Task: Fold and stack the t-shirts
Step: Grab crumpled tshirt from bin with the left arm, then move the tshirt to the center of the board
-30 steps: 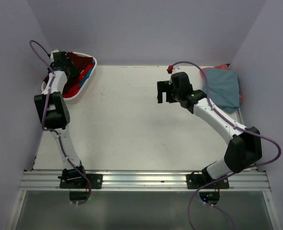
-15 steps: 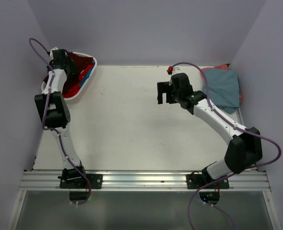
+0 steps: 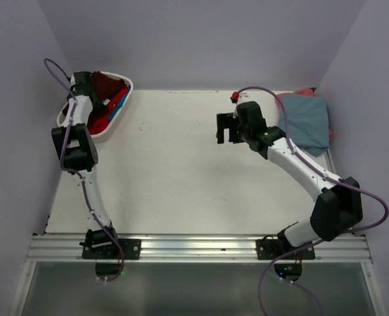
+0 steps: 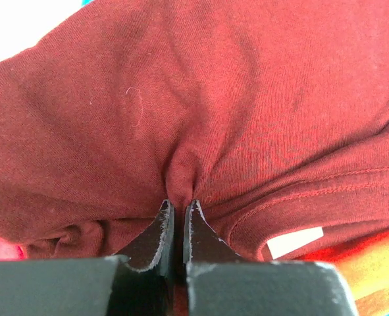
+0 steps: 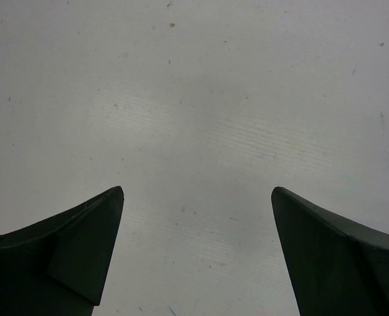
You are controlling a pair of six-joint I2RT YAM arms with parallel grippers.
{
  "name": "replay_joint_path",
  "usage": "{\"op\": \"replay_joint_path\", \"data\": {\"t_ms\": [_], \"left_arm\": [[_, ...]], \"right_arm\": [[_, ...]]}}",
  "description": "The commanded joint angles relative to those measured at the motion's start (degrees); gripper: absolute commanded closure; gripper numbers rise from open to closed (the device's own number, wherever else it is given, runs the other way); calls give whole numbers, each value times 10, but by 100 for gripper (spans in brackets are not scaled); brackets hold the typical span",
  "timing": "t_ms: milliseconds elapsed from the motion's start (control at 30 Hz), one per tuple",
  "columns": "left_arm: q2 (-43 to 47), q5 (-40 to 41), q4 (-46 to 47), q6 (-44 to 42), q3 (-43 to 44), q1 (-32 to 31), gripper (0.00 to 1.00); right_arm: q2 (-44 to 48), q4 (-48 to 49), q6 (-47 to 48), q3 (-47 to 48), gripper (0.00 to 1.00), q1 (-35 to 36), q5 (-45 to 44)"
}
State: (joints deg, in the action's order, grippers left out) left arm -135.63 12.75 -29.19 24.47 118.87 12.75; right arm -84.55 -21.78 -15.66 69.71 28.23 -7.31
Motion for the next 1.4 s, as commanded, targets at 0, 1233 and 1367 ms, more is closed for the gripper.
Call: {"op": "replay_joint_path", "data": {"t_ms": [0, 1233, 1367], "left_arm": [[40, -26, -6, 1, -24, 3, 100], [675, -177, 93, 225, -573, -546, 100], [717, -65, 28, 274, -663, -600, 8]], "right_arm": [[27, 24, -7, -6, 1, 3, 11], [165, -32, -49, -34, 1, 2, -198], [154, -58, -47, -8, 1, 3, -193]]}}
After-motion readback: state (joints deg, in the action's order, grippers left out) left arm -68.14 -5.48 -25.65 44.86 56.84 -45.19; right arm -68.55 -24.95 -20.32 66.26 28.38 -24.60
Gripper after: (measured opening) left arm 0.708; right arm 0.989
